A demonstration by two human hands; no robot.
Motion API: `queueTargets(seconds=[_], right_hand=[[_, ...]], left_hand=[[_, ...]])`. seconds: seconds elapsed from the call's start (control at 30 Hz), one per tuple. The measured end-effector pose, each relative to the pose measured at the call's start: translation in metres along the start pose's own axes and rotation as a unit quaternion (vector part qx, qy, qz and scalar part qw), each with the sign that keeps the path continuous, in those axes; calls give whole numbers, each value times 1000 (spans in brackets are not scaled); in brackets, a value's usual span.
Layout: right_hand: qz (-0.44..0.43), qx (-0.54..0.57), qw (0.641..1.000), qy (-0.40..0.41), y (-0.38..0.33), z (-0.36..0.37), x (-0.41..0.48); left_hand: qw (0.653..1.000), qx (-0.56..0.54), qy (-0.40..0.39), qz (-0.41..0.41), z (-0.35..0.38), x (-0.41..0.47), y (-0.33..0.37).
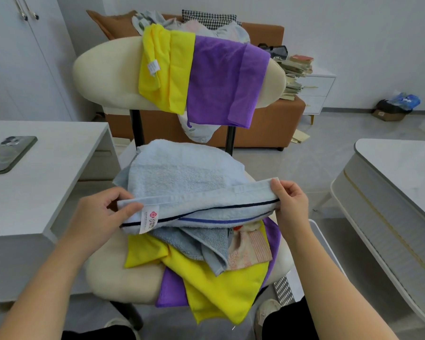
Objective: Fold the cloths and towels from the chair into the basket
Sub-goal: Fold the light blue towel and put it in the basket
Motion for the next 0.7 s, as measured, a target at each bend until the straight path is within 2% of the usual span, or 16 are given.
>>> queueTargets(seconds=[0.27, 0.53, 0.7], right_hand=[[6, -3, 998, -63, -5, -5, 8], [-24, -88, 990, -111, -13, -11, 5], [-32, -153, 979, -133, -27, -12, -1]], left_hand=[[999, 44, 24, 3, -2, 4, -6], [989, 129, -46, 47, -7, 6, -3], [993, 106, -31, 35, -10, 9, 8]])
Point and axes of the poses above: each hand's wrist, its own x-axis towards the middle knuckle, its own z-axis out of the palm, y = z × x, the point moved 2 cm from there along x, towards the middle knuckle, and after that the axes turned 3 degrees about -y, right-handed, at the moved point
